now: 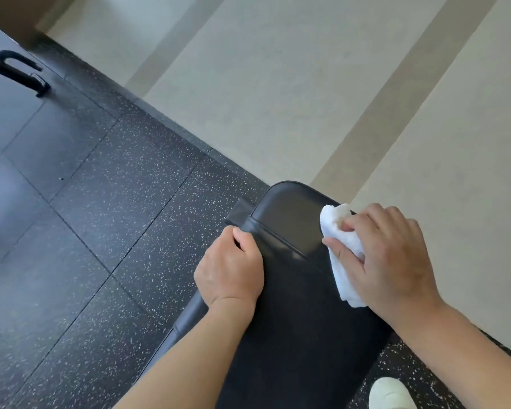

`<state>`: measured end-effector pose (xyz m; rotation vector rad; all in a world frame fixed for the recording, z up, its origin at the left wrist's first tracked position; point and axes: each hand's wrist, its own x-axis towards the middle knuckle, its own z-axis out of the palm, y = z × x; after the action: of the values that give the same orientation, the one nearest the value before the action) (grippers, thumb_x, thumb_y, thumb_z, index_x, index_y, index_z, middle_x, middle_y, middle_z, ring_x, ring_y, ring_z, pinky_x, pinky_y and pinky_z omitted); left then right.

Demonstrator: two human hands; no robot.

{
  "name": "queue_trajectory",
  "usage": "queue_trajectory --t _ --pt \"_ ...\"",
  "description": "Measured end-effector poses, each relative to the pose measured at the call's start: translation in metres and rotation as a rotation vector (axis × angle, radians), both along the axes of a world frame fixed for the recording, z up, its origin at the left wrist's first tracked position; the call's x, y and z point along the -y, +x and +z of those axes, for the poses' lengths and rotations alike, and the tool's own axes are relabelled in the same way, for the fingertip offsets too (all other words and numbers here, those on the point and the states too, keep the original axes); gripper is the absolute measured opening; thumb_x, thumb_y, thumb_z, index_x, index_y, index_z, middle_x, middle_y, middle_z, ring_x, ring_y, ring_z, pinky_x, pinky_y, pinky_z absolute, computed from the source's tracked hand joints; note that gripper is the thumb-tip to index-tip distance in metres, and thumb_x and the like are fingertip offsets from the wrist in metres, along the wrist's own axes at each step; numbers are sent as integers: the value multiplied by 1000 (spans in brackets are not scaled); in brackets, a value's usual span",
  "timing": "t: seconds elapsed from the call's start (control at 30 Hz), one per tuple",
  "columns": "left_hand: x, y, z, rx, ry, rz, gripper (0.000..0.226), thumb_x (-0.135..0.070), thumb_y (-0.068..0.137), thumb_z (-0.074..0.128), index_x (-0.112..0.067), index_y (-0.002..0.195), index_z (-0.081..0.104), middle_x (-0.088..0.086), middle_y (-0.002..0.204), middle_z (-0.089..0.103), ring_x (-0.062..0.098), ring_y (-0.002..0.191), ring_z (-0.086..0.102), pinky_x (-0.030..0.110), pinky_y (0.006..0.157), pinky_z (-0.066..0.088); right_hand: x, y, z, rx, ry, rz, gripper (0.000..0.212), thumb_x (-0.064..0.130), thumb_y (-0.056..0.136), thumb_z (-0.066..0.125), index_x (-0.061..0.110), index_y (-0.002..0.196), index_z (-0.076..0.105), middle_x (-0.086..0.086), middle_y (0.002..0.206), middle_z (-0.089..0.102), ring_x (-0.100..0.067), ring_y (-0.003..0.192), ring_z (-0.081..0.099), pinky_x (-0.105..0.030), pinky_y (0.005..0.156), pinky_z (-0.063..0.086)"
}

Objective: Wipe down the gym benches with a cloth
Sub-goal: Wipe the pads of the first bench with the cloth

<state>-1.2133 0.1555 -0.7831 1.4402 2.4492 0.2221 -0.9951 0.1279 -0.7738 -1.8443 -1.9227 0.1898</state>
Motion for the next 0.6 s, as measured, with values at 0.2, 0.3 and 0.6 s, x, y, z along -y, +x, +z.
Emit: queue_trajectory --t 0.2,0.3,0.6 --pt "-1 2 4 21 -18 21 44 -47 92 17 -21 74 48 -7 59 46 6 57 38 37 62 29 -88 -66 0 -1 48 165 30 45 93 70 15 92 67 -5 86 58 -31 79 54 -44 67 43" --pt "-1 2 4 13 -26 21 41 -44 97 23 -23 76 52 -8 60 48 5 57 39 36 61 28 -109 -86 1 17 68 234 27 41 89 73 15 85 68 -5 81 58 -31 76 55 -41 64 40" --pt "0 1 2 -1 2 9 37 -39 101 32 -25 66 33 -8 60 44 12 56 38 36 58 21 -9 26 0 15 25 437 29 36 102 58 16 82 63 3 78 47 -25 70 43 -40 63 35"
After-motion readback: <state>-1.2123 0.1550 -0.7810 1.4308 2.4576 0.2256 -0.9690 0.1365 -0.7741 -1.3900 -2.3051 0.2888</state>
